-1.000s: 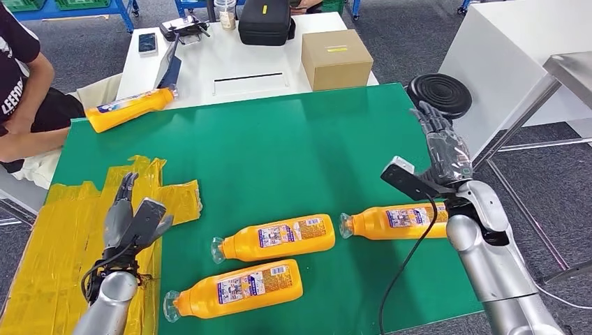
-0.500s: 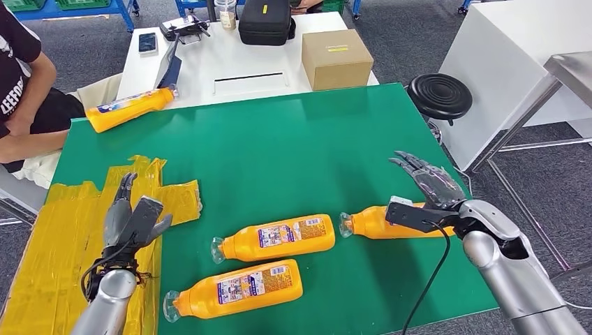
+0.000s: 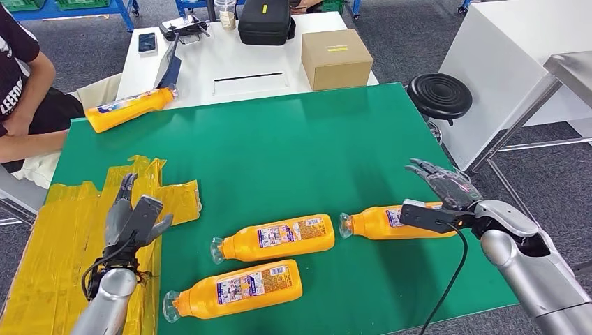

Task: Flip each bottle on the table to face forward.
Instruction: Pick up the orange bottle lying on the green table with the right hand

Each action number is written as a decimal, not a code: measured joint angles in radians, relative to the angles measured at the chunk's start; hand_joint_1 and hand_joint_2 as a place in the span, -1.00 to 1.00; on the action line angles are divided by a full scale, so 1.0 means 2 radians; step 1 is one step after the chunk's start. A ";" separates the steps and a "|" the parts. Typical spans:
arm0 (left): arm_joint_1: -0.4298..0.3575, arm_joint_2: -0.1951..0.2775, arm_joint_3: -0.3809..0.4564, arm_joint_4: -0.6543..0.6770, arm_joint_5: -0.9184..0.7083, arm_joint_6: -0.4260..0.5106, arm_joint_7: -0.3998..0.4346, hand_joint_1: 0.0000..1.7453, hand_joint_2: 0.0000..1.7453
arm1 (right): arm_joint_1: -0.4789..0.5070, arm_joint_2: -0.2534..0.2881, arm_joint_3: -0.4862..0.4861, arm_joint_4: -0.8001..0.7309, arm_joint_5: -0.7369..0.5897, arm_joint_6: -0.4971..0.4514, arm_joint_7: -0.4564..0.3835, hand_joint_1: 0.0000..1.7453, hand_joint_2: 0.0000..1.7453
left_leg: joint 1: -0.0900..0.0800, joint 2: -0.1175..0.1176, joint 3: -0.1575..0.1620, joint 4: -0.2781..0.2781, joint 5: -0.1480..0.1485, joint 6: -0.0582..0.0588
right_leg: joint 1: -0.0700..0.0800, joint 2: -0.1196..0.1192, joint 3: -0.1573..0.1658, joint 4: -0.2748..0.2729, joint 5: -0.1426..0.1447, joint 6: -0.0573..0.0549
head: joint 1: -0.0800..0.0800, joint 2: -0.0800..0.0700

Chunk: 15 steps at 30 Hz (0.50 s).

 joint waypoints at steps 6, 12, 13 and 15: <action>-0.007 0.000 0.000 0.010 0.004 0.001 -0.003 -1.00 1.00 | -0.011 -0.009 0.002 0.030 -0.002 0.007 0.001 -1.00 1.00 | 0.000 0.000 0.000 0.000 0.000 0.000 | 0.000 0.000 0.000 0.000 0.000 0.000 | 0.000 0.000; -0.014 0.000 -0.003 0.020 0.011 0.002 -0.005 -1.00 1.00 | -0.025 -0.011 0.009 0.067 -0.003 0.013 -0.004 -1.00 1.00 | 0.000 0.000 0.000 0.000 0.000 0.000 | 0.000 0.000 0.000 0.000 0.000 0.000 | 0.000 0.000; -0.015 0.000 -0.003 0.022 0.012 0.003 -0.005 -1.00 1.00 | -0.028 -0.010 0.012 0.073 -0.002 0.014 -0.005 -1.00 1.00 | 0.000 0.000 0.000 0.000 0.000 0.000 | 0.000 0.000 0.000 0.000 0.000 0.000 | 0.000 0.000; -0.017 0.000 -0.004 0.025 0.013 0.005 -0.005 -1.00 1.00 | -0.035 -0.009 0.018 0.084 0.000 0.017 -0.006 -1.00 1.00 | 0.000 0.000 0.000 0.000 0.000 0.000 | 0.000 0.000 0.000 0.000 0.000 0.000 | 0.000 0.000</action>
